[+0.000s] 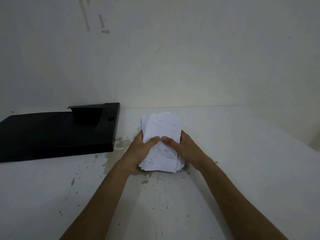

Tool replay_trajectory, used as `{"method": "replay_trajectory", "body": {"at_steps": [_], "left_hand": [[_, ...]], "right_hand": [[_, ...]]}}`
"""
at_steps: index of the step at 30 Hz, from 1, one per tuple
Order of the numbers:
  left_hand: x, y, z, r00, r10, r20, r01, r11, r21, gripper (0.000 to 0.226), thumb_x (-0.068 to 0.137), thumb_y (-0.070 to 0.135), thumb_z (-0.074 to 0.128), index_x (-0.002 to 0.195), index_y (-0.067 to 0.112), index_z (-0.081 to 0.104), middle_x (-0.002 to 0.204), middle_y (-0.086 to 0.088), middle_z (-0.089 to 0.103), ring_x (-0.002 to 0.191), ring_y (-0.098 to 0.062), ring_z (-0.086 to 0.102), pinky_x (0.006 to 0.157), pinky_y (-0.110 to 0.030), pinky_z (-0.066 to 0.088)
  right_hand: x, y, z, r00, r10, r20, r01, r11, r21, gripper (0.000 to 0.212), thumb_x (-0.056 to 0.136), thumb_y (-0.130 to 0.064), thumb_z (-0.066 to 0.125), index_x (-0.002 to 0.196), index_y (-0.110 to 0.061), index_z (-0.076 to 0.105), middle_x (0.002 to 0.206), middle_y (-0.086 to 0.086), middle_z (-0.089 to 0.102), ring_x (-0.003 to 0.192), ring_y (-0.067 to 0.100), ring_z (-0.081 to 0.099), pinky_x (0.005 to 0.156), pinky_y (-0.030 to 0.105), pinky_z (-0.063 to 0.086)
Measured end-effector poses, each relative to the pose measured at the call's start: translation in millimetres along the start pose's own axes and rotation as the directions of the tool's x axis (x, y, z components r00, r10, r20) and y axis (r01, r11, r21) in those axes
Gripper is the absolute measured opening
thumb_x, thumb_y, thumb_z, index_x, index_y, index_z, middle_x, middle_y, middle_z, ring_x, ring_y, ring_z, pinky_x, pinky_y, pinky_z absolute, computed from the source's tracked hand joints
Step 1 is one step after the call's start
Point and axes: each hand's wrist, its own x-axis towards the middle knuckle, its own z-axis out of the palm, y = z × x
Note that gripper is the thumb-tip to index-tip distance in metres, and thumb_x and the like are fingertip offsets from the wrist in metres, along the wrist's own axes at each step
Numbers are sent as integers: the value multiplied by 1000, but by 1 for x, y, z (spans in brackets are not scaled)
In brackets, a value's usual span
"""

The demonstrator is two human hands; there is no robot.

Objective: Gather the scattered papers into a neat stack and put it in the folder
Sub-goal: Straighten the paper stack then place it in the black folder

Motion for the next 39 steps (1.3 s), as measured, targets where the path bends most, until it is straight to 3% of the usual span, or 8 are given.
{"method": "replay_trajectory", "body": {"at_steps": [8,13,16,22,28,31,34,39], "left_hand": [[4,7,3,936,300,-187,-274,950,149,39,93,28,64,125,30,42,119,6,59,101,-9,62,69,-16,51],[3,-9,10,960,254,-121,-231,957,178,44,99,24,52,138,19,31,128,-1,51,110,-15,55,73,-10,47],[5,-18,14,967,247,-70,-227,949,217,42,102,26,46,139,17,30,135,-3,48,117,-15,50,79,-9,44],[8,-13,13,935,337,-114,-299,918,259,33,103,26,42,133,19,30,125,-1,50,107,-10,51,73,-4,47],[12,-20,3,974,221,-42,-194,920,341,38,103,36,39,139,23,36,129,9,49,113,-8,50,83,-9,42],[12,-14,-2,975,204,-84,-178,952,249,38,99,39,50,133,24,45,130,4,59,111,-11,61,88,-26,55],[13,3,-10,955,218,-199,-203,975,92,47,92,34,63,133,19,45,123,2,60,101,-5,62,71,-17,55],[18,11,-21,956,227,-184,-239,970,-45,43,86,22,73,124,11,56,114,-6,67,103,-22,67,72,-29,60]], "right_hand": [[4,-5,2,976,-134,-172,145,988,51,59,95,-19,67,147,-16,39,137,3,57,124,18,58,96,28,56],[9,17,0,988,-125,-86,105,972,-209,84,90,-56,61,156,-29,16,153,-2,41,139,21,44,110,43,46],[8,26,-6,998,-60,-19,50,936,-350,81,94,-52,58,157,-30,11,156,-1,39,139,27,44,112,50,43],[11,20,1,985,-118,-122,72,942,-329,74,98,-41,58,156,-20,17,148,5,49,131,29,52,109,48,46],[15,30,-2,997,-64,-49,50,970,-237,55,97,-41,60,144,-32,32,141,-6,52,131,20,53,106,31,48],[12,20,-15,996,-91,5,91,986,-141,51,96,-36,64,143,-30,42,138,-7,58,123,14,59,97,28,55],[8,7,-28,991,-45,128,64,987,-150,47,96,-35,65,139,-29,48,131,-9,62,116,9,63,88,23,57],[4,1,-39,997,-34,73,38,998,-52,27,94,-28,69,117,-17,63,113,1,69,101,17,70,86,41,61]]}}
